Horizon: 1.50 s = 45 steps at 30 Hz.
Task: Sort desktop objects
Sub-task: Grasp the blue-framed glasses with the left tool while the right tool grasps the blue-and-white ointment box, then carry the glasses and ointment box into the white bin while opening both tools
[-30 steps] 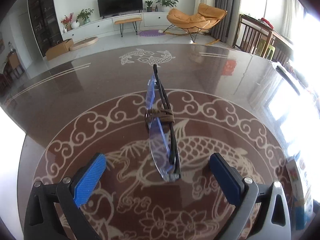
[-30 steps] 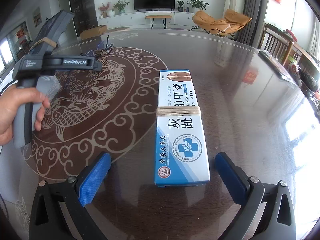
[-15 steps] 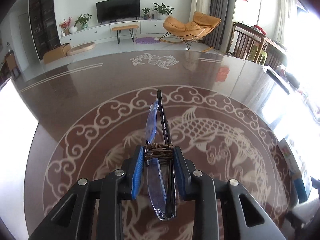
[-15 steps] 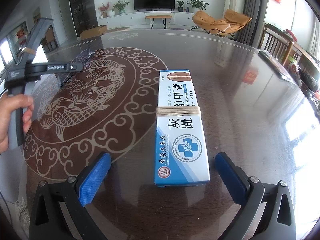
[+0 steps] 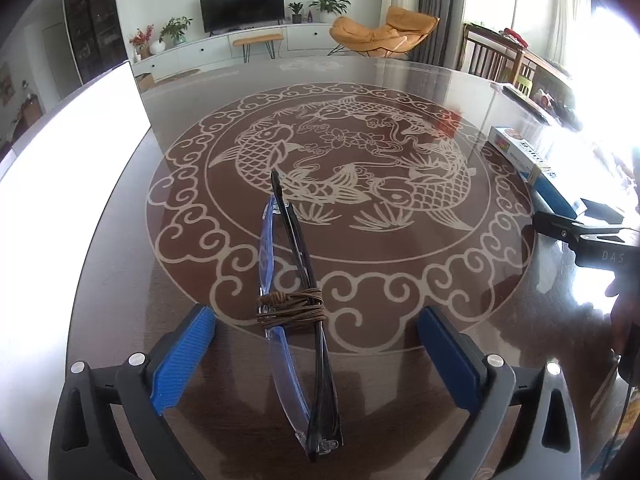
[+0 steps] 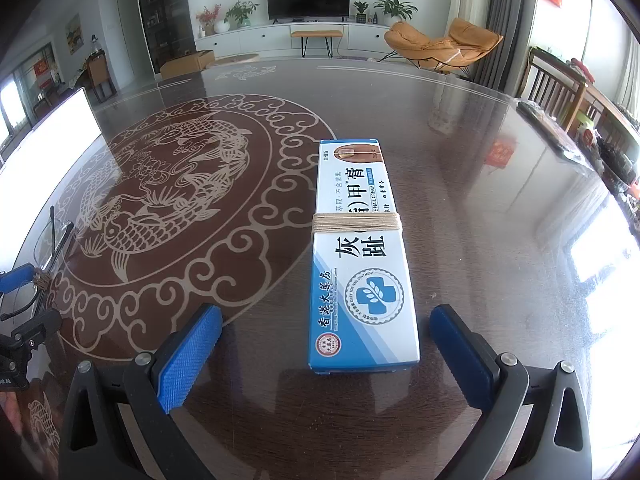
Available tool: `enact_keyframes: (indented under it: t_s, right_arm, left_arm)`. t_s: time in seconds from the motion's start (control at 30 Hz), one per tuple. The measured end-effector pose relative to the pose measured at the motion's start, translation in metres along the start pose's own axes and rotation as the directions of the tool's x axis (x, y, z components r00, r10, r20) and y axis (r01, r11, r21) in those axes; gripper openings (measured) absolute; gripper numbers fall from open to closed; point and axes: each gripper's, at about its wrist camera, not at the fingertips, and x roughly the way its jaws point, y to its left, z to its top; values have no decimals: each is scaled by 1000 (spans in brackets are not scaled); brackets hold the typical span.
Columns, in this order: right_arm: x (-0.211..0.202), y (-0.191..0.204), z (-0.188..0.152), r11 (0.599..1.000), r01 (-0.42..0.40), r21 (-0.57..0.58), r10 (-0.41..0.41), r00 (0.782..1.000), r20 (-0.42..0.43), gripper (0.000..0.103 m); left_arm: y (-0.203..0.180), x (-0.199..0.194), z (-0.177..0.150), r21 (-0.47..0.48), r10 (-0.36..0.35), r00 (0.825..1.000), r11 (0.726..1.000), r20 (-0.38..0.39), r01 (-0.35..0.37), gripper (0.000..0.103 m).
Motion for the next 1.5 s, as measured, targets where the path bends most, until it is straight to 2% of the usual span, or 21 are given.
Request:
enact_keyframes:
  t_s: [0.73,0.83,0.93,1.03,1.13,1.17,1.2,1.23,1.27,1.3,1.4,1.5]
  right_arm:
    - [0,0,0,1000,1,0,-1,1000,0,103]
    - [0,1,1,1000,-1,-6,1,1000,-7,103]
    - [11,-1,20,997,-53,-57,44,988,-146,103]
    - [26,-4,45,995,-76,-64,54,957,-284,103]
    - [39,-5,64,996,-58,-68,32,940,-339,103]
    - [42,-6,69,996,-52,-67,26,939,-343,91]
    - [44,-7,72,997,-49,-64,24,936,-350,84]
    - [43,-7,75,997,-45,-57,23,940,-340,62]
    - [40,-9,78,998,-33,-46,16,945,-328,45]
    - [38,-10,79,999,-31,-27,20,945,-328,45]
    - [25,-5,75,998,-33,-55,15,954,-299,44]
    - [1,3,72,995,-76,-66,57,964,-260,44]
  left_arm:
    - [-3,0,-9,-4,7,1000,1000,7,-7,103]
    - [-3,1,-7,8,-10,1000,1000,-13,10,103]
    - [-2,3,-2,50,-38,996,998,-76,41,103]
    - [-1,6,3,94,-58,989,993,-138,71,103]
    - [-2,8,7,118,-66,982,989,-175,87,103]
    - [-1,7,6,126,-68,983,988,-170,90,101]
    - [-1,3,5,140,-79,986,985,-145,99,93]
    - [-1,-2,3,153,-90,989,982,-114,106,70]
    - [0,-7,1,155,-91,992,982,-91,104,46]
    - [2,-10,0,148,-97,992,983,-76,107,33]
    - [9,-16,-6,103,-127,991,986,-40,131,29]
    - [15,-32,-14,61,-157,987,986,21,155,29]
